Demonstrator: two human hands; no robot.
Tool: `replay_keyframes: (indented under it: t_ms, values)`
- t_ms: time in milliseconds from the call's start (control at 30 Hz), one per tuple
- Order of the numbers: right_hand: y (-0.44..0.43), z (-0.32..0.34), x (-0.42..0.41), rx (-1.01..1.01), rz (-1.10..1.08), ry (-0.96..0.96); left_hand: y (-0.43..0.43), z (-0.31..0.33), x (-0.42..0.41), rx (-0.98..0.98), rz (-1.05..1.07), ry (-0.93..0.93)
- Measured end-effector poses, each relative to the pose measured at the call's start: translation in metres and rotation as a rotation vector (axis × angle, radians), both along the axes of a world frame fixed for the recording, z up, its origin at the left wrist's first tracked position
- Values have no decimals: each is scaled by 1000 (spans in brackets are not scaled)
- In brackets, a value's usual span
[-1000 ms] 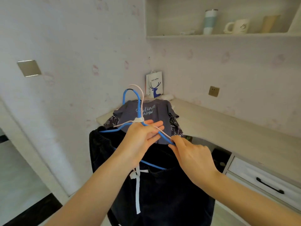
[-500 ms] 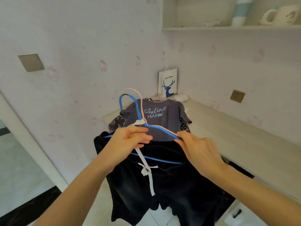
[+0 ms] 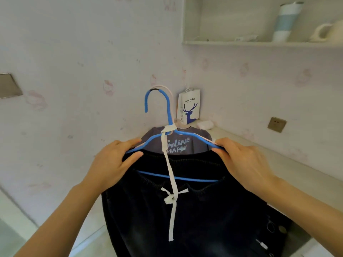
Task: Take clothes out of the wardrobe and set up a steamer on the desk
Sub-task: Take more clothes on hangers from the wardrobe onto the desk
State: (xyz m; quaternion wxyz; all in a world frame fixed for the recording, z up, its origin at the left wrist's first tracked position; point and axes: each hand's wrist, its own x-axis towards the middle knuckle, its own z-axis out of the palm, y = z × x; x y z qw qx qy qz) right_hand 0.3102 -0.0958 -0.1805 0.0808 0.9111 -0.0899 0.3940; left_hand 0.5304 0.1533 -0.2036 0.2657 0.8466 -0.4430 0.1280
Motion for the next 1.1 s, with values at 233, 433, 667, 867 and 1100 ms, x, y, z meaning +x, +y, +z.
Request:
replay_keyframes:
  t_ms: [233, 433, 667, 867, 1100]
  values:
    - [-36, 27, 65, -38, -96, -35, -43, 28, 77, -80, -11, -151]
    - [-64, 49, 107, -59, -152, -65, -81, 57, 119, -194, 18, -371]
    - [-118, 72, 169, -92, -166, -78, -137, 78, 183, -225, 62, -529]
    - [-193, 75, 252, -48, -206, -12, -211, 79, 258, -224, 82, -516]
    - [-286, 19, 344, 65, -205, 209, -296, 21, 351, -167, 56, -146]
